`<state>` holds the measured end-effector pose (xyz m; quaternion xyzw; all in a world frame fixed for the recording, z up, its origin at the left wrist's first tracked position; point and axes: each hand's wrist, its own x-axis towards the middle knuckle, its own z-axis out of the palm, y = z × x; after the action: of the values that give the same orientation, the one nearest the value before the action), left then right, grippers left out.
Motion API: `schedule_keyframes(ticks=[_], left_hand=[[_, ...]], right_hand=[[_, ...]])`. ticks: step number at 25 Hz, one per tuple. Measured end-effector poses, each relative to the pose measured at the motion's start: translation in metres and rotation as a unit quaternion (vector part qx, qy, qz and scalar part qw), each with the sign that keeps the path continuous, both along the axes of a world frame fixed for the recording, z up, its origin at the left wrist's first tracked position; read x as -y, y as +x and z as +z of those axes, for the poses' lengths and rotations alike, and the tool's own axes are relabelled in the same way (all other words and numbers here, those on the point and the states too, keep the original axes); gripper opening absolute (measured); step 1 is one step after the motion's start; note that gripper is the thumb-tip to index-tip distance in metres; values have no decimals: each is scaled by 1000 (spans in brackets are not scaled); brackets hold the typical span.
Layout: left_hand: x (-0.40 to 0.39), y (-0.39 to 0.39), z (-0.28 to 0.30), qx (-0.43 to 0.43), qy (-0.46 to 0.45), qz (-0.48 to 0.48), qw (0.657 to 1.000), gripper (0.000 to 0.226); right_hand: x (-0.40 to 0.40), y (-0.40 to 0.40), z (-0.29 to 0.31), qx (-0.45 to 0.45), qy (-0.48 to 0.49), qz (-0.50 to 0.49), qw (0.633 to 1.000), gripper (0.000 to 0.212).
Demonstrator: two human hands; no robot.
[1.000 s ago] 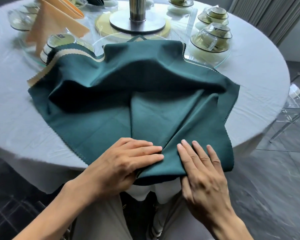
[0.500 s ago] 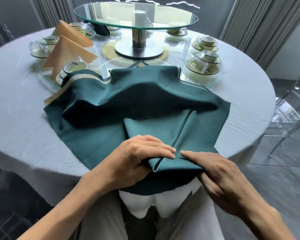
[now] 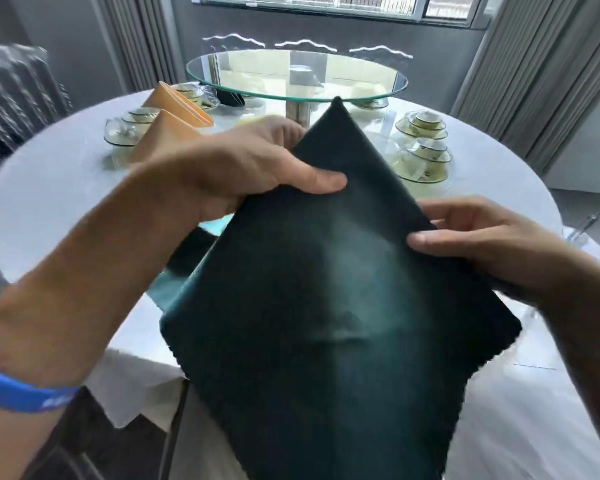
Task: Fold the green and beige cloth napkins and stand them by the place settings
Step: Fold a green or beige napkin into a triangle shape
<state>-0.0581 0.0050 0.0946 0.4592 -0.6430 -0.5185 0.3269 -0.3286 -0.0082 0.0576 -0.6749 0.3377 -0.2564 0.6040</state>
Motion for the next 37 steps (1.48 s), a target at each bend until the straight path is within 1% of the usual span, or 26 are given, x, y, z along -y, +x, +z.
schedule_keyframes(ticks=[2,4,5,7,10,13,14,16,17,18,19,21,23,24,26,28,31,34,35,37], left_hand=[[32,1,-40,31,85,0,996,17],[57,0,-93,55,163,12,985,11],[65,-1,-117,68,191,18,979,10],[74,-1,-146,94,218,29,971,9],[85,0,-157,77,220,18,972,9],[87,7,-157,56,196,8,979,15],[84,13,-156,72,188,-7,980,21],[74,31,-155,147,184,-54,970,34],[69,41,-156,189,182,-74,962,36],[67,48,-157,213,175,-83,958,34],[68,52,-159,209,156,-75,962,28],[72,53,-163,164,93,-21,982,16],[76,53,-166,145,50,27,988,17],[77,55,-168,138,50,31,989,21],[74,62,-170,121,64,15,990,35],[69,60,-168,94,77,-8,993,42],[73,45,-169,38,77,-12,996,52],[78,30,-170,-8,33,3,999,65],[79,28,-170,-33,32,7,999,68],[79,31,-169,-71,48,16,996,63]], right_hand=[[30,1,-35,-101,10,-3,995,34],[47,2,-76,-178,15,-55,982,23],[51,2,-94,-202,16,-65,977,19],[58,-2,-118,-234,15,-59,970,18],[64,-12,-120,-240,45,-39,969,13],[69,-17,-122,-242,40,-29,969,9],[68,-18,-123,-238,42,-30,970,9],[67,-20,-122,-239,59,-18,969,9],[69,-21,-122,-248,66,-8,967,8],[73,-20,-123,-259,61,0,964,6],[78,-16,-123,-267,43,0,963,5],[89,-6,-127,-265,-31,-27,963,6],[97,2,-130,-249,-90,-55,963,4],[99,1,-129,-243,-91,-56,964,5],[98,-2,-125,-241,-56,-32,968,8],[99,1,-122,-231,-31,-25,972,14],[104,26,-123,-182,-39,-66,980,19],[107,46,-125,-136,-54,-94,985,17],[108,46,-124,-116,-51,-99,987,17],[109,41,-122,-71,-22,-102,992,16]])
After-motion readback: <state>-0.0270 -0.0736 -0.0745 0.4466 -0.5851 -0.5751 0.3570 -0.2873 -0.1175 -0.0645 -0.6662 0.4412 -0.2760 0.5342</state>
